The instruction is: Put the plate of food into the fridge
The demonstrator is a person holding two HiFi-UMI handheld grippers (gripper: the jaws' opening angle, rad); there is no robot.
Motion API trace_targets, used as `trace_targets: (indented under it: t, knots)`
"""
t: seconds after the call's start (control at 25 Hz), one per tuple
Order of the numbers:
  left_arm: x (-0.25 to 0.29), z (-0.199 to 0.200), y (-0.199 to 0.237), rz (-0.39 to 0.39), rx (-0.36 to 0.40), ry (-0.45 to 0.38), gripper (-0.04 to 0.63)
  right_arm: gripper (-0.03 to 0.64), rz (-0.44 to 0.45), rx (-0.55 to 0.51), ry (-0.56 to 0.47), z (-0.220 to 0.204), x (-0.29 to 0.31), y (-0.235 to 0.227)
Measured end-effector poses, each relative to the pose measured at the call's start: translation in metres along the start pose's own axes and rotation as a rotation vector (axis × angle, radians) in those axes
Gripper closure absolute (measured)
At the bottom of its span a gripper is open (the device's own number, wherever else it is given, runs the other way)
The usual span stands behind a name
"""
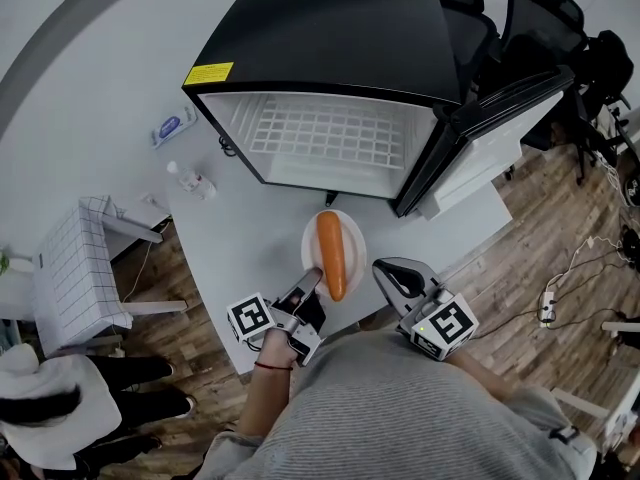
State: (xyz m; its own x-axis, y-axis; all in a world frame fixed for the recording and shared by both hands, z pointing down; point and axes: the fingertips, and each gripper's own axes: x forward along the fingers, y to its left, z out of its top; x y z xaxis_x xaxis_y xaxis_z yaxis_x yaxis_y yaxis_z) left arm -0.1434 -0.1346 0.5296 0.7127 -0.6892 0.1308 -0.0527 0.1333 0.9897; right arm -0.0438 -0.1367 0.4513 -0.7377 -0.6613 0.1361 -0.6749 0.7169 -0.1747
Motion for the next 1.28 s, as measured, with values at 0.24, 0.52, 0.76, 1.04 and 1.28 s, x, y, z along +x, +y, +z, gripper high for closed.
trace_targets:
  t: [0.24,0.52,0.76,1.04,1.28]
  knots:
    - [0.023,0.024,-0.008,0.008,0.037,-0.022,0.548,0.603,0.029,-0.004,0.013,0.004,0.008,-0.012]
    - [0.051,0.051,-0.017,0.006,0.035,-0.065,0.548,0.603,0.058,-0.011,0.023,0.011,0.017,-0.034]
    - [0.078,0.07,-0.027,0.013,0.056,-0.087,0.548,0.603,0.072,-0.003,0.025,0.016,0.025,-0.056]
    - [0.096,0.085,-0.021,0.047,0.07,-0.103,0.548,0.603,0.09,0.009,0.037,0.015,0.031,-0.072]
    - [0.109,0.097,-0.019,0.068,0.096,-0.109,0.548,0.603,0.092,0.02,0.043,0.015,0.032,-0.082]
